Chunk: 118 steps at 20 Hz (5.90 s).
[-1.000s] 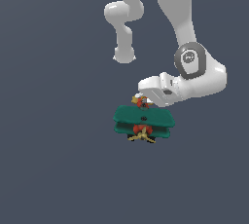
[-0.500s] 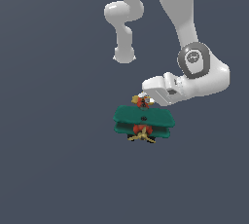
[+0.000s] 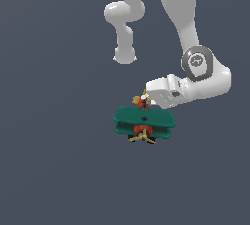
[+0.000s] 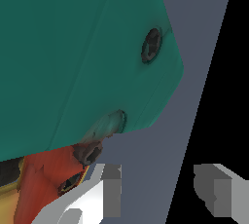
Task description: Pick up the object and move it to a goal position.
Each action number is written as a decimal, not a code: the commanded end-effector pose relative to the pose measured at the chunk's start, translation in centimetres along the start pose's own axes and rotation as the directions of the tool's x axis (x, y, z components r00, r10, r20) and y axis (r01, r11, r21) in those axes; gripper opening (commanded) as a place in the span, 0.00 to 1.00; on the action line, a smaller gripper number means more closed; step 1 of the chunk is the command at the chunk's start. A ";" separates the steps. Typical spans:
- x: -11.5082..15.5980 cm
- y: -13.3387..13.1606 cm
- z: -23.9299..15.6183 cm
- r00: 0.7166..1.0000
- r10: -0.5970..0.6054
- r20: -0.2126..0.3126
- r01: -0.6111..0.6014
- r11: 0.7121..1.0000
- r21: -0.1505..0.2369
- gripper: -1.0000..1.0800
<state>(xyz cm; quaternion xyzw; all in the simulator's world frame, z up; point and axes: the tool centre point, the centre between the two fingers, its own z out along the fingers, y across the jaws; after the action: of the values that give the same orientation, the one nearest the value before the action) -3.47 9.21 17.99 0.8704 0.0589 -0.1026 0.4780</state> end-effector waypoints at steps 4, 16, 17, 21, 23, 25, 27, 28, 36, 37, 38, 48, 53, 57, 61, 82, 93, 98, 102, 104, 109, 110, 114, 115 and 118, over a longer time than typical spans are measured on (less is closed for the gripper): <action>0.2 -0.5 -0.2 1.000 0.006 -0.008 -0.006 1.000 -0.027 0.62; 0.5 -1.4 -0.7 1.000 0.013 -0.023 -0.015 0.997 -0.069 0.62; 0.6 -1.5 -0.7 1.000 0.015 -0.025 -0.016 0.997 -0.072 0.62; 0.5 -1.9 -0.9 0.999 0.013 -0.029 -0.015 0.997 -0.079 0.62; 0.4 -2.2 -1.1 0.999 0.009 -0.032 -0.011 0.997 -0.080 0.62; 0.2 -2.7 -1.3 0.999 0.002 -0.035 -0.005 0.997 -0.080 0.62; 0.0 -3.1 -1.5 0.999 -0.004 -0.038 0.001 0.997 -0.080 0.62; 0.0 -3.2 -1.6 0.999 -0.006 -0.040 0.003 0.997 -0.080 0.62; 0.1 -3.7 -1.9 0.999 -0.001 -0.045 -0.003 0.995 -0.095 0.62; 0.1 -3.8 -1.9 0.999 0.000 -0.046 -0.005 0.995 -0.099 0.62; 0.1 -4.0 -2.0 0.999 0.001 -0.047 -0.006 0.995 -0.103 0.62; 0.4 -5.6 -2.9 0.997 0.020 -0.068 -0.031 0.987 -0.156 0.62; 0.4 -6.0 -3.2 0.997 0.026 -0.076 -0.039 0.984 -0.172 0.62; 0.4 -6.1 -3.2 0.997 0.027 -0.077 -0.041 0.984 -0.175 0.62; 0.5 -6.3 -3.3 0.996 0.029 -0.080 -0.044 0.983 -0.180 0.62; 0.9 -7.0 -4.1 0.993 0.030 -0.114 -0.054 0.976 -0.212 0.62; 1.5 -6.2 -3.0 0.991 0.055 -0.119 -0.082 0.970 -0.230 0.62; 1.5 -6.7 -3.3 0.989 0.057 -0.133 -0.090 0.963 -0.253 0.62; 1.7 -7.1 -3.5 0.987 0.063 -0.149 -0.103 0.955 -0.277 0.62; 1.7 -7.3 -3.6 0.986 0.064 -0.154 -0.106 0.952 -0.286 0.62; 1.8 -7.4 -3.8 0.984 0.068 -0.168 -0.116 0.947 -0.298 0.62; 1.9 -7.4 -3.9 0.983 0.070 -0.171 -0.119 0.947 -0.299 0.62; 2.1 -7.2 -4.1 0.980 0.075 -0.186 -0.130 0.944 -0.305 0.62; 2.1 -7.3 -4.2 0.979 0.076 -0.188 -0.132 0.943 -0.307 0.62; 2.1 -7.6 -4.3 0.978 0.077 -0.194 -0.136 0.939 -0.315 0.62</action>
<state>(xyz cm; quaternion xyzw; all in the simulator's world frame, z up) -2.43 16.75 13.61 0.7882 0.0700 0.0114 0.6113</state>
